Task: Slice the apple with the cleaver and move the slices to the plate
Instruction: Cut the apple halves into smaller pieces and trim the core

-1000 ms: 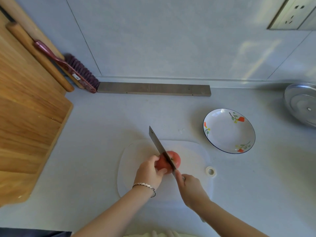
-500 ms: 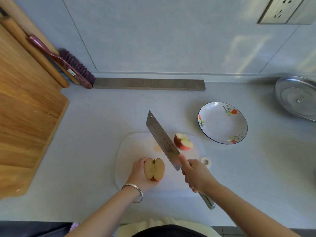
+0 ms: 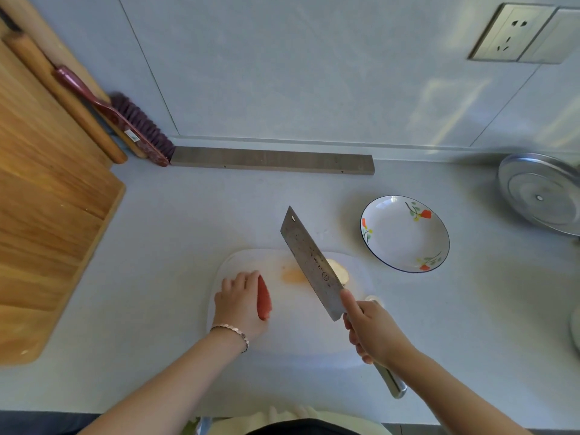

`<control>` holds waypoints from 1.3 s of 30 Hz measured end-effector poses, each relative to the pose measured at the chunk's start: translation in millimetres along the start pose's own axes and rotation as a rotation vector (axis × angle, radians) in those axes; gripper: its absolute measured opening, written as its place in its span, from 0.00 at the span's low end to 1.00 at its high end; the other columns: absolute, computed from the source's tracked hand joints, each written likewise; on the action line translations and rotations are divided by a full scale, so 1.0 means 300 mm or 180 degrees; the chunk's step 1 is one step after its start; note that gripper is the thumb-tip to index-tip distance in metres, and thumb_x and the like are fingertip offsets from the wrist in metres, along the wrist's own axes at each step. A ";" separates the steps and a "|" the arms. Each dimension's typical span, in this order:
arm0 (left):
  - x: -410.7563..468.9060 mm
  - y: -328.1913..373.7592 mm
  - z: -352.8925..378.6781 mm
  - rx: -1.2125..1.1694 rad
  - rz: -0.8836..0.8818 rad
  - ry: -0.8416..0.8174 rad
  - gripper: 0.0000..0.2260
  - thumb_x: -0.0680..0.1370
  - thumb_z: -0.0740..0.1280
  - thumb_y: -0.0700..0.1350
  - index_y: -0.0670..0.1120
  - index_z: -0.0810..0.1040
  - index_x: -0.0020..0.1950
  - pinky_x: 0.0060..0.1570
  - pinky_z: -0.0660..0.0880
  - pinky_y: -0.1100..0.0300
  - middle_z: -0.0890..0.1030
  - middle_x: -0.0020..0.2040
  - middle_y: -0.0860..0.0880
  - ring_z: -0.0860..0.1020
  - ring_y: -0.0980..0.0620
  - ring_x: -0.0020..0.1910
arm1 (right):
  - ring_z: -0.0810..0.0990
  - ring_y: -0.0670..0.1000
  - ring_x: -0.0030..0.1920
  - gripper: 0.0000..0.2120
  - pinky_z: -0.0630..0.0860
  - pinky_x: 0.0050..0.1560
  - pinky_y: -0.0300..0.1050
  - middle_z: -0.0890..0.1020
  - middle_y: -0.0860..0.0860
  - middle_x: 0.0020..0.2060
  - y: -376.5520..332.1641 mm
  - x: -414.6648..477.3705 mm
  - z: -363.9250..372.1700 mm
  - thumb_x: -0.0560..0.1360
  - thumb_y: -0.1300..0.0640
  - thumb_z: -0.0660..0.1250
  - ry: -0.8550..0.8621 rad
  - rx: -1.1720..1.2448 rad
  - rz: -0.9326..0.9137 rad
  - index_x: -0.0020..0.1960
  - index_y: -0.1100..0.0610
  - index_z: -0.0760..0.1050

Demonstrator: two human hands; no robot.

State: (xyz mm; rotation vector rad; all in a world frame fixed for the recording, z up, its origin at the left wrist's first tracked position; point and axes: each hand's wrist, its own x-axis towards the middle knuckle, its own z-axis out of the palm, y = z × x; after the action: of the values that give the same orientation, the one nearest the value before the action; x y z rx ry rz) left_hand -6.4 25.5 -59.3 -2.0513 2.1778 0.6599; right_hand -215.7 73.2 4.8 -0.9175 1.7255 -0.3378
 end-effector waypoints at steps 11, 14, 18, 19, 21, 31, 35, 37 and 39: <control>-0.001 0.043 0.063 -0.1099 0.0016 -0.0017 0.36 0.66 0.74 0.47 0.51 0.62 0.71 0.63 0.67 0.58 0.66 0.69 0.50 0.65 0.47 0.69 | 0.62 0.47 0.19 0.26 0.62 0.23 0.37 0.65 0.49 0.21 0.021 -0.018 0.003 0.77 0.36 0.52 0.0001 0.0128 0.0114 0.33 0.57 0.63; -0.025 0.017 0.084 -0.1672 -0.0393 0.0213 0.28 0.65 0.76 0.42 0.47 0.73 0.63 0.59 0.71 0.58 0.74 0.61 0.47 0.74 0.47 0.60 | 0.62 0.48 0.19 0.27 0.61 0.23 0.36 0.65 0.50 0.22 0.004 -0.014 0.030 0.76 0.35 0.51 -0.0096 -0.0006 0.0109 0.34 0.58 0.63; -0.036 0.022 0.106 -0.1923 -0.0589 0.0229 0.25 0.67 0.75 0.38 0.42 0.75 0.63 0.61 0.72 0.53 0.76 0.60 0.43 0.76 0.45 0.59 | 0.64 0.51 0.25 0.26 0.63 0.28 0.40 0.66 0.53 0.26 -0.018 0.000 0.076 0.77 0.36 0.50 -0.0120 -0.0517 -0.0121 0.35 0.58 0.63; -0.038 0.026 0.106 -0.1928 -0.0611 0.0239 0.25 0.68 0.74 0.38 0.42 0.75 0.63 0.62 0.71 0.54 0.76 0.60 0.43 0.76 0.45 0.59 | 0.64 0.52 0.27 0.26 0.64 0.32 0.42 0.67 0.54 0.28 -0.020 0.003 0.089 0.77 0.36 0.49 -0.0115 -0.0684 -0.0193 0.35 0.58 0.63; -0.035 0.033 0.105 -0.1894 -0.0622 0.0262 0.24 0.68 0.74 0.39 0.42 0.75 0.64 0.61 0.71 0.57 0.76 0.60 0.43 0.76 0.46 0.59 | 0.65 0.53 0.30 0.27 0.65 0.36 0.45 0.68 0.55 0.30 -0.023 0.008 0.112 0.77 0.36 0.48 -0.0085 -0.0874 -0.0261 0.36 0.58 0.63; -0.032 0.042 0.094 -0.1781 -0.0667 0.0147 0.24 0.70 0.72 0.39 0.43 0.73 0.65 0.61 0.71 0.58 0.76 0.60 0.45 0.76 0.47 0.59 | 0.69 0.51 0.30 0.29 0.71 0.38 0.45 0.70 0.54 0.30 -0.042 0.008 0.161 0.77 0.35 0.45 -0.0069 -0.1155 -0.0219 0.36 0.58 0.66; -0.036 0.054 0.079 -0.1444 -0.0593 0.0086 0.19 0.73 0.68 0.41 0.44 0.74 0.64 0.58 0.72 0.59 0.75 0.59 0.46 0.76 0.46 0.56 | 0.67 0.48 0.26 0.24 0.67 0.30 0.40 0.69 0.51 0.27 -0.080 -0.025 0.154 0.80 0.41 0.48 -0.0164 -0.1009 -0.0278 0.33 0.55 0.64; -0.037 0.060 0.074 -0.1293 -0.0558 0.0062 0.18 0.74 0.66 0.42 0.44 0.73 0.64 0.57 0.73 0.58 0.74 0.59 0.46 0.77 0.46 0.56 | 0.66 0.47 0.27 0.23 0.67 0.32 0.42 0.68 0.50 0.27 -0.081 -0.045 0.155 0.80 0.43 0.48 -0.0217 -0.1135 -0.0352 0.36 0.58 0.65; -0.034 0.062 0.072 -0.1229 -0.0533 0.0038 0.16 0.75 0.65 0.41 0.44 0.73 0.63 0.56 0.73 0.58 0.74 0.58 0.46 0.77 0.46 0.54 | 0.67 0.48 0.31 0.17 0.68 0.39 0.44 0.66 0.51 0.31 -0.056 -0.047 0.166 0.82 0.51 0.51 -0.0094 -0.1537 -0.0483 0.53 0.64 0.69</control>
State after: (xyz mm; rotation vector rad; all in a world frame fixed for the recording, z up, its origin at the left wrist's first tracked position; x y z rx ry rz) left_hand -28.4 43.1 -70.7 -2.3858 1.9762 1.1215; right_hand -162.2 83.2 7.2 -1.3983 1.7456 0.0013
